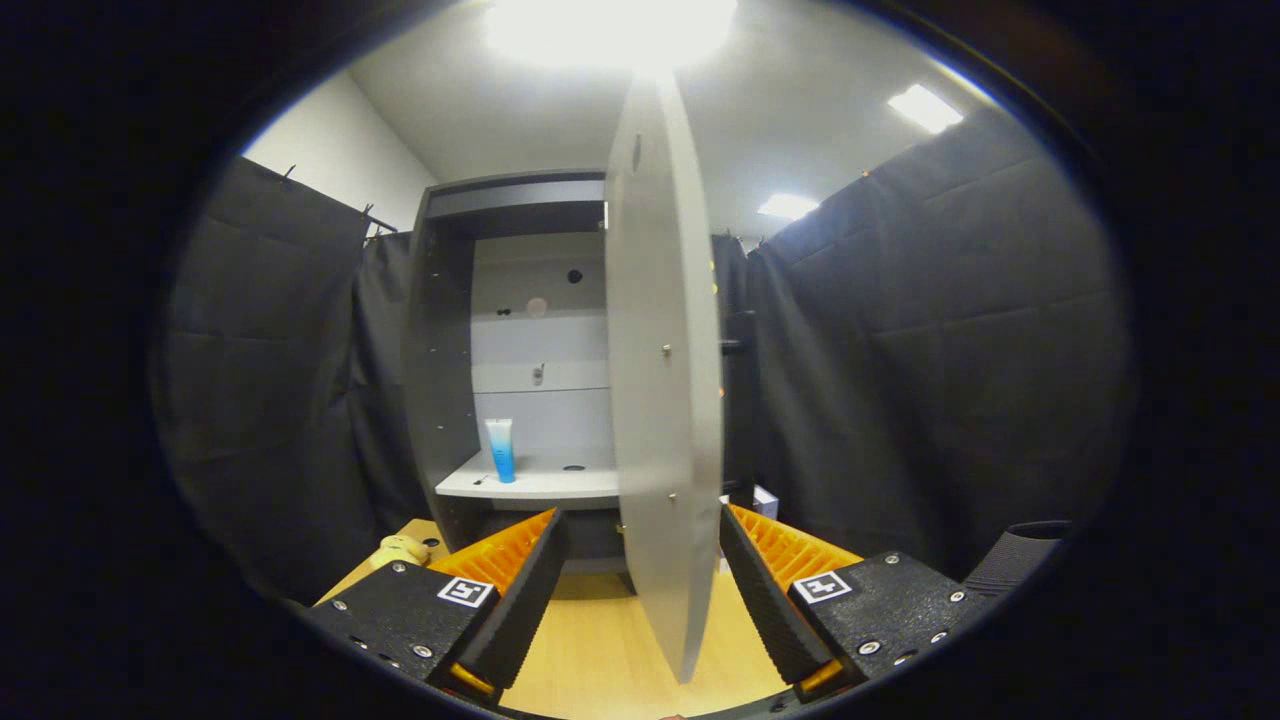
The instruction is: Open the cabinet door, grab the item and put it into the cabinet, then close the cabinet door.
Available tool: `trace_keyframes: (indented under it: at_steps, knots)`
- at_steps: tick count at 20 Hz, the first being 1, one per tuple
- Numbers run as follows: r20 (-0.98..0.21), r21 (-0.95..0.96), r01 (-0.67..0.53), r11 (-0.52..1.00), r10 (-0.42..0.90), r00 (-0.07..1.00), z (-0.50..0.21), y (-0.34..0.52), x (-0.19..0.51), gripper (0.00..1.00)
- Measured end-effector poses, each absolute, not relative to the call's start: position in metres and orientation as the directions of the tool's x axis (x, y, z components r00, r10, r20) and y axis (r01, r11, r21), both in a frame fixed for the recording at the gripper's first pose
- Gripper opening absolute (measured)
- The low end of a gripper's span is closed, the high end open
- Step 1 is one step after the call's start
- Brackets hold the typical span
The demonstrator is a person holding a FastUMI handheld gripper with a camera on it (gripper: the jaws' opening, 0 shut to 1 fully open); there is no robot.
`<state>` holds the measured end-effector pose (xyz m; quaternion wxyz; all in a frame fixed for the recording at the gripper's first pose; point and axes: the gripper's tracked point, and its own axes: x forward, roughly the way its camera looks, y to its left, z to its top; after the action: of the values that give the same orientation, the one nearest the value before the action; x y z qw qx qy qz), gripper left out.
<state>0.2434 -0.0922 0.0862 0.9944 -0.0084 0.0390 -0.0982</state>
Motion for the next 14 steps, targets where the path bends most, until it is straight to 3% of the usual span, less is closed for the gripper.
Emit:
trace_keyframes:
  at_steps: [3,10,14]
  knots:
    - [-0.054,-0.027,0.279,0.96,-0.28,0.959,0.1,-0.132,0.238,0.93]
    - [-0.085,-0.002,0.175,0.984,-0.175,0.981,0.107,-0.139,0.238,0.97]
    - [-0.038,0.032,0.309,0.951,-0.308,0.951,0.129,-0.192,0.235,0.97]
